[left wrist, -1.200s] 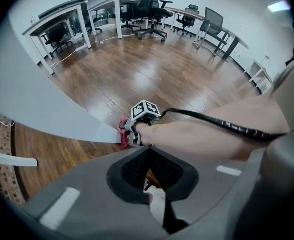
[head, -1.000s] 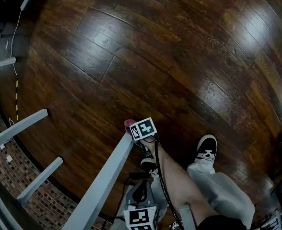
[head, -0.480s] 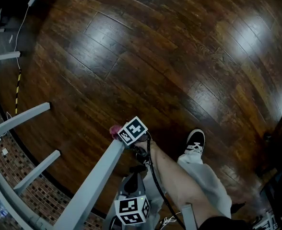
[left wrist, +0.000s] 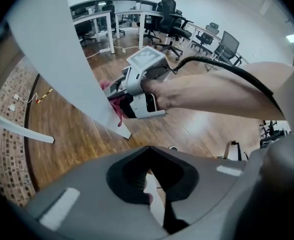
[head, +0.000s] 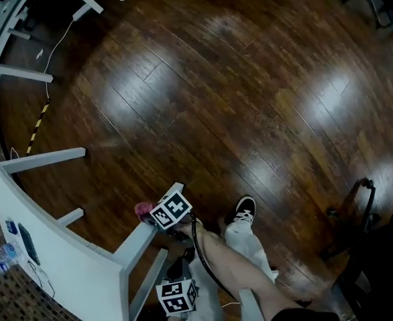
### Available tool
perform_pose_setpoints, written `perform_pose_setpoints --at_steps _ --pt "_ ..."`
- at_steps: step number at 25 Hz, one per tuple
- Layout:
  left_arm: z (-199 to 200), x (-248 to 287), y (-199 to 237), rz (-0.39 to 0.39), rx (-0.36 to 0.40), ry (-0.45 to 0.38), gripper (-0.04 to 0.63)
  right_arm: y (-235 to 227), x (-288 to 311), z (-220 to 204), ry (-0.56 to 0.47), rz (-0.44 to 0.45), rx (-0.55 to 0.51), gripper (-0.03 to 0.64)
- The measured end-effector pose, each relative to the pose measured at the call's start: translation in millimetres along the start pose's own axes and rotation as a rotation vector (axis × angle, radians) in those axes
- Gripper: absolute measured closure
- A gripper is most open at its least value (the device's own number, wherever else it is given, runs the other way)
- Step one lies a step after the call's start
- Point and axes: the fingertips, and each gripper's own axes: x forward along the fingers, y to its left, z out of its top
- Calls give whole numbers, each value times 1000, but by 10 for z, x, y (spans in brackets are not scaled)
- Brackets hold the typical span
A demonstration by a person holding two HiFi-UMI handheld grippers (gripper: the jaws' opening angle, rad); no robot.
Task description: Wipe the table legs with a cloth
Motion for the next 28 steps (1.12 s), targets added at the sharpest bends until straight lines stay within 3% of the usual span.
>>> perform_pose_setpoints --at_steps 5,8,11,14,18,21,25,28 --pt "129 -833 -118 1 -49 -35 598 1191 -353 130 -25 65 16 534" --pt "358 -1297 -252 -3 -84 -89 598 1645 -572 156 15 86 26 534" --pt "647 -1660 -412 -8 -111 -158 598 1918 -774 135 122 137 52 532" --pt "937 -1956 -422 -4 -127 -218 598 2079 -869 155 218 177 142 532" --pt "1355 -2213 -326 -18 -193 -298 598 2152 -805 196 320 168 253 531" --pt "1638 -2271 -155 -22 -277 -320 598 2172 -702 232 443 150 272 531" --pt "1960 -2329 124 -18 -464 -323 598 2243 -617 367 641 160 230 532" --pt "2150 -2429 368 -32 -571 -330 598 2276 -476 534 730 170 245 532"
